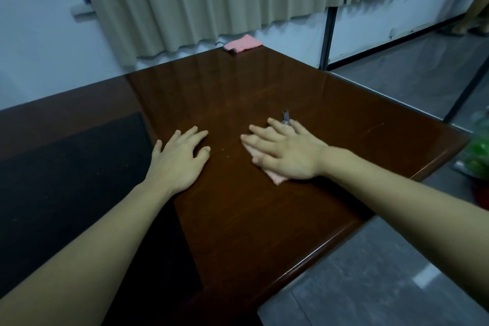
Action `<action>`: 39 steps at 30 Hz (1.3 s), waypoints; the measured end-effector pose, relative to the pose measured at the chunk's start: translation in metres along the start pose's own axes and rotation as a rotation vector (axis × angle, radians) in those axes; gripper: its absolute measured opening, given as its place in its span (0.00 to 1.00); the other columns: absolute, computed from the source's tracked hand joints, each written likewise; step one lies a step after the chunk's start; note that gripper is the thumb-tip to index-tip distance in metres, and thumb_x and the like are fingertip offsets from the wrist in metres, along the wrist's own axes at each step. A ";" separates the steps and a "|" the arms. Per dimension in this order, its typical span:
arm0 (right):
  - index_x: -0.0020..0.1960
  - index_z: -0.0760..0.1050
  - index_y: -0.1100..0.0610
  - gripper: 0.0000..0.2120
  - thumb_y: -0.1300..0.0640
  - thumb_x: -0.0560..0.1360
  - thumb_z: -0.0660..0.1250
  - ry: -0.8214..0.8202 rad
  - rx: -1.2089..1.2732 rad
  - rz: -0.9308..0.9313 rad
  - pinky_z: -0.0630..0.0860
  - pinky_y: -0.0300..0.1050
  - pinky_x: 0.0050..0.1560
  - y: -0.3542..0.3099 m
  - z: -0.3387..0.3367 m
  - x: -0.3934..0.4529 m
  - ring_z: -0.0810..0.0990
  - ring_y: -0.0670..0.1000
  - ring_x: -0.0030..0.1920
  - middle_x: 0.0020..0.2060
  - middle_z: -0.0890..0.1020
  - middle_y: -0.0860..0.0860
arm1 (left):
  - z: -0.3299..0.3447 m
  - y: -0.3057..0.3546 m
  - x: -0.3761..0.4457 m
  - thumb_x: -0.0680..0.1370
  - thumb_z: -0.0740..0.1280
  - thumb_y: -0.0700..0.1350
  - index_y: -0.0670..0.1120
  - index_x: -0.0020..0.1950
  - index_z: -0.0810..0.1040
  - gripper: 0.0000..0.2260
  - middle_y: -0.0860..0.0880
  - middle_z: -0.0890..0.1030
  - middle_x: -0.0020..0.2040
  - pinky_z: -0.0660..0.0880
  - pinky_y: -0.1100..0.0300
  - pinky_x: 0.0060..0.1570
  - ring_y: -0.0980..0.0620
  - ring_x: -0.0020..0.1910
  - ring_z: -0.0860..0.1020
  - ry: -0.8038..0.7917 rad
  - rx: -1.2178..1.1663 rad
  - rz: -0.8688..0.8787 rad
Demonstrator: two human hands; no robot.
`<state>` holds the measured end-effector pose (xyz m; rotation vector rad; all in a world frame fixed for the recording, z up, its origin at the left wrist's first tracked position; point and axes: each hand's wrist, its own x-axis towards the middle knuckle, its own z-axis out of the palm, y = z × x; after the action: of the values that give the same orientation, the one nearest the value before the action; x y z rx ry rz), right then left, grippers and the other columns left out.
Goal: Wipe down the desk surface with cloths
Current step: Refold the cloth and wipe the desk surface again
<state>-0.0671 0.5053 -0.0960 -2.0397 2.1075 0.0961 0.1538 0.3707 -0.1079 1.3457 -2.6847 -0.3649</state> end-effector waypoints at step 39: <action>0.81 0.43 0.34 0.28 0.32 0.82 0.42 0.022 0.051 0.218 0.39 0.65 0.78 0.002 -0.015 0.082 0.41 0.56 0.82 0.82 0.45 0.42 | -0.017 -0.024 -0.019 0.86 0.53 0.57 0.58 0.81 0.59 0.23 0.54 0.56 0.82 0.47 0.45 0.80 0.48 0.82 0.51 -0.059 -0.082 0.067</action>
<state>-0.0725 0.4221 -0.0978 -1.7851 2.3149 0.0528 0.1870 0.3692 -0.0976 1.2388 -2.7211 -0.5090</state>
